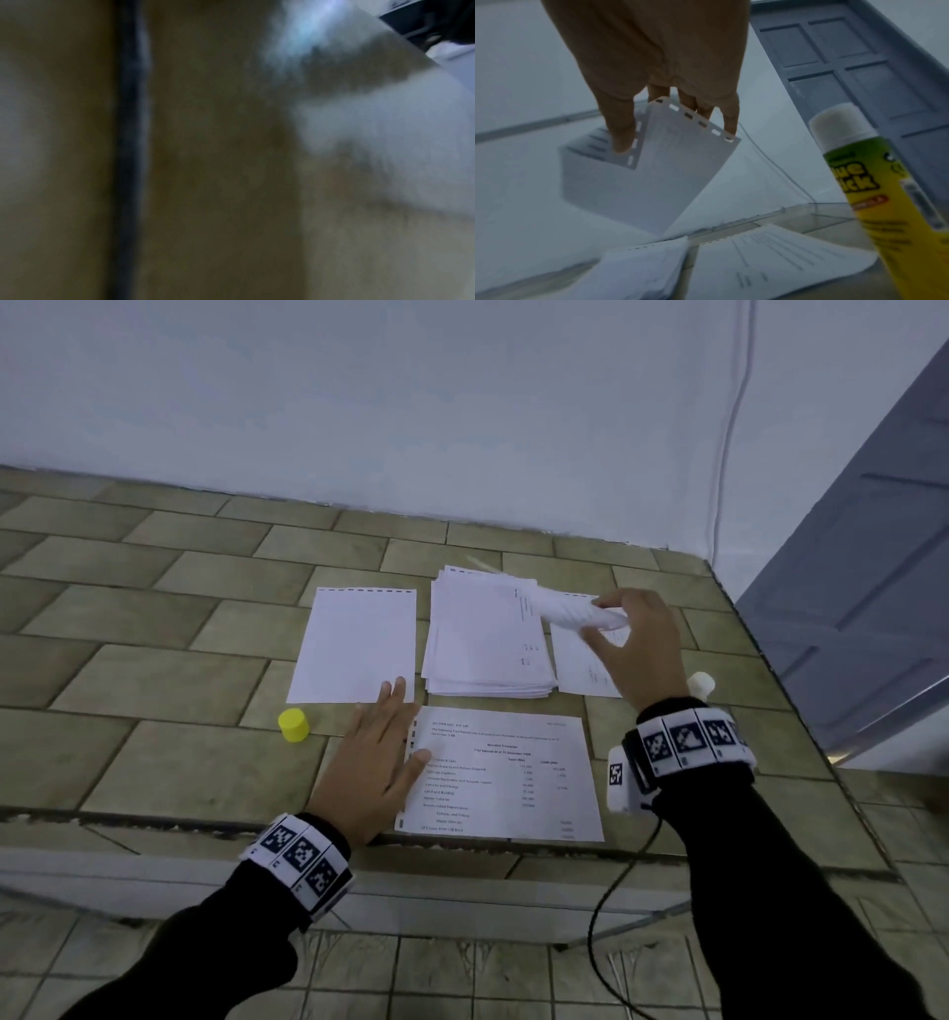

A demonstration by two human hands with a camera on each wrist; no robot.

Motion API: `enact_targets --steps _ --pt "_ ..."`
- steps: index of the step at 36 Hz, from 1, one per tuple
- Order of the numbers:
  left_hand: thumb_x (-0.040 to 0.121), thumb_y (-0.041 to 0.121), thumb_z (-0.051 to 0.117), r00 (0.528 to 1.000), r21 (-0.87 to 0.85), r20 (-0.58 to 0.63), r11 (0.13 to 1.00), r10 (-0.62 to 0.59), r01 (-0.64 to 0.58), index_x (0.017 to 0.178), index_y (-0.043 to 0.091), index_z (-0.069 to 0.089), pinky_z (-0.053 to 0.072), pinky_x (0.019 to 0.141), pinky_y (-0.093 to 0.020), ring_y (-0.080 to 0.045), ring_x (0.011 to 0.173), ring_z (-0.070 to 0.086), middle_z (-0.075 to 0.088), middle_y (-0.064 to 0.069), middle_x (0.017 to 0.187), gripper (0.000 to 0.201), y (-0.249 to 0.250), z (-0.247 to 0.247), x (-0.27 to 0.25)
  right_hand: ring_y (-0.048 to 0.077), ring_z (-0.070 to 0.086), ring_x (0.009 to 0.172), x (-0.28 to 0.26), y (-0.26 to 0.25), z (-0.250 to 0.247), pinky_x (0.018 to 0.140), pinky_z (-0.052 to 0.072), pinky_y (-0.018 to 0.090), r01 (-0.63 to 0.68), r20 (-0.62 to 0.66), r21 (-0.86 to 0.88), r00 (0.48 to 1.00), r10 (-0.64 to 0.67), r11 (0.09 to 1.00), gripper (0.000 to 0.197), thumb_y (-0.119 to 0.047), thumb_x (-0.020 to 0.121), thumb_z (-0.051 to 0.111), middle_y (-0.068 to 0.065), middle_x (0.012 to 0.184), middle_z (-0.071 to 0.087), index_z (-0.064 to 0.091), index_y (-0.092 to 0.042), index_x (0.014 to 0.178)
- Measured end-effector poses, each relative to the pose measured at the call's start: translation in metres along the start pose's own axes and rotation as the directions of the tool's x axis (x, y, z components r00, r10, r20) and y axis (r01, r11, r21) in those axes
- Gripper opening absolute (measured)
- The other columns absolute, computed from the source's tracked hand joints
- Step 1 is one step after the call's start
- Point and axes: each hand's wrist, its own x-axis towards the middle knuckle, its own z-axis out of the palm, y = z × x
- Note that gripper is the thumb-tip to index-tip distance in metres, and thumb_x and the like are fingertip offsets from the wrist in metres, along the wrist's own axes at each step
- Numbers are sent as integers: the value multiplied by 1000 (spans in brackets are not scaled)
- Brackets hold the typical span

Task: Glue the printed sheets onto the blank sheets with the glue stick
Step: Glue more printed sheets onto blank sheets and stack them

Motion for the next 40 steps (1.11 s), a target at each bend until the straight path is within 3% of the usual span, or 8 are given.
enact_targets --steps 6,10,14,18,21,28,35,40 --pt "97 56 28 944 -508 -217 855 -250 109 135 30 47 41 106 -37 -9 126 51 57 3 136 50 10 -16 -1 20 28 143 -49 -19 -10 115 20 38 6 227 263 972 -67 965 31 -17 80 76 -4 143 43 64 -24 107" --pt "107 39 27 886 -803 -110 565 -451 188 128 27 48 57 67 -26 -17 73 71 72 -6 76 32 24 -33 15 10 9 145 -73 -20 -16 115 11 34 -78 404 287 914 -47 955 34 -12 79 77 -19 146 26 61 -35 99" --pt "103 31 44 845 -861 110 375 -523 344 127 24 52 59 59 -29 -16 65 68 67 -6 83 26 29 -40 26 -18 7 136 -90 -17 -16 114 5 20 -81 419 320 906 -65 944 34 3 79 73 -26 134 35 66 -26 95" --pt "95 1 55 863 -800 240 413 -445 435 114 19 61 60 76 -34 -26 97 69 74 1 99 27 22 -38 24 9 11 146 -96 -13 -15 111 9 19 -167 468 238 883 38 957 37 0 81 71 -2 155 27 63 -36 86" --pt "94 -8 52 889 -773 254 473 -381 423 112 16 62 58 82 -30 -22 101 68 73 -3 109 32 26 -39 20 14 20 145 -100 -7 -15 103 17 3 -231 463 253 882 92 940 38 1 81 71 7 151 35 63 -35 84" --pt "95 -6 51 918 -782 224 501 -328 370 111 14 66 54 78 -19 -7 99 68 73 8 107 30 32 -38 12 15 65 105 -111 12 -13 90 56 40 -507 449 441 839 307 741 21 -3 93 57 0 109 69 69 -21 93" --pt "95 -3 55 917 -757 193 542 -349 365 106 19 70 53 76 -15 -1 97 67 70 12 110 29 36 -40 9 22 66 82 -107 0 -18 73 55 33 -694 549 509 717 428 510 27 -7 102 40 14 99 68 65 -6 94" --pt "93 10 61 909 -756 162 544 -384 364 95 21 74 51 74 -12 0 89 68 75 13 92 17 39 -40 6 19 66 92 -103 5 -19 83 57 34 -614 544 406 758 361 677 16 -5 87 67 5 101 69 66 -13 100"
